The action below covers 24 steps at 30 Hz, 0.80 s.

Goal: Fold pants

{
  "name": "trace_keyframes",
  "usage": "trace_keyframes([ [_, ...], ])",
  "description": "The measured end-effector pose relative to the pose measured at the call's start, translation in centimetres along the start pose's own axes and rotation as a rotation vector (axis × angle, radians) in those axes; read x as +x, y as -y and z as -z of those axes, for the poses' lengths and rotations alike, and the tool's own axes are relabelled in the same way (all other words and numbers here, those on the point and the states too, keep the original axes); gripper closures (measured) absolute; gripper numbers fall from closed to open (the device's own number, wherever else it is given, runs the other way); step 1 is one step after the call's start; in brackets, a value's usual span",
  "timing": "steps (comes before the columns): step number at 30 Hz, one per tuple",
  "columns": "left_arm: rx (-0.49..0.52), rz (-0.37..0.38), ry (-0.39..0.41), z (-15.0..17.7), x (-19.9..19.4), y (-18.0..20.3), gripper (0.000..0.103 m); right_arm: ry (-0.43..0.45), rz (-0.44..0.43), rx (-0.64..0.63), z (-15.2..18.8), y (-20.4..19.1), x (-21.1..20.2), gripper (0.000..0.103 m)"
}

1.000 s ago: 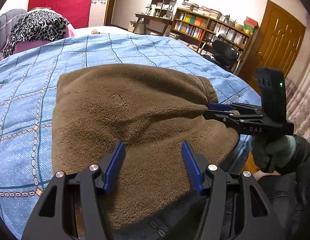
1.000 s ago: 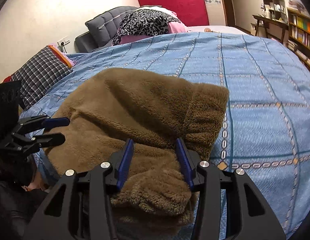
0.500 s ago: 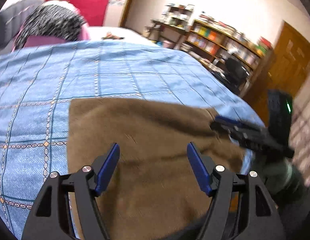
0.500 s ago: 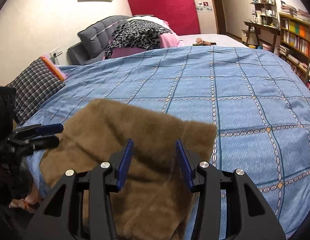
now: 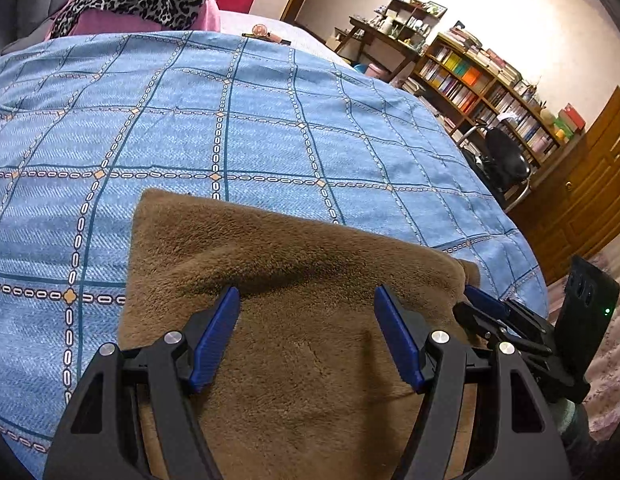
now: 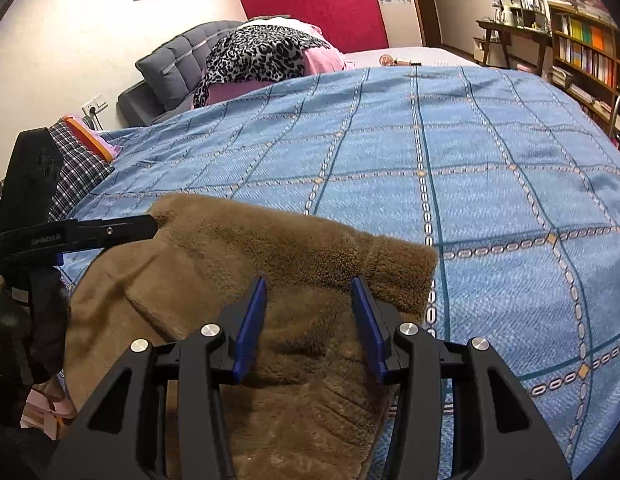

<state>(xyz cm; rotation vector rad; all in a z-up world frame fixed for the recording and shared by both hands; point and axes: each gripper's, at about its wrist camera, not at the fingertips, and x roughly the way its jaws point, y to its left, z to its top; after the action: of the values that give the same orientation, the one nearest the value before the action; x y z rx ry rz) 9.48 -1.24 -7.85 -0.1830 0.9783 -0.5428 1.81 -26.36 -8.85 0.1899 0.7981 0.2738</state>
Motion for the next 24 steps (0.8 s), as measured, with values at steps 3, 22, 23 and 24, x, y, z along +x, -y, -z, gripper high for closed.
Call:
trace_keyframes([
  [3,0.018,-0.007,0.017,0.3,0.2,0.1,0.033,0.017,0.014,-0.025,1.0,0.0,0.5,0.057],
  [22,0.118,-0.158,0.076,1.8,-2.6,2.9,0.026,0.051,0.034,-0.023,0.9,-1.7,-3.2,0.057],
  [23,0.122,-0.166,0.076,1.9,-2.8,2.9,0.026,0.049,0.038,-0.025,1.1,-1.8,-3.4,0.057],
  [24,0.125,-0.174,0.077,2.1,-3.0,2.9,0.026,0.049,0.042,-0.023,1.1,-1.8,-3.5,0.057],
])
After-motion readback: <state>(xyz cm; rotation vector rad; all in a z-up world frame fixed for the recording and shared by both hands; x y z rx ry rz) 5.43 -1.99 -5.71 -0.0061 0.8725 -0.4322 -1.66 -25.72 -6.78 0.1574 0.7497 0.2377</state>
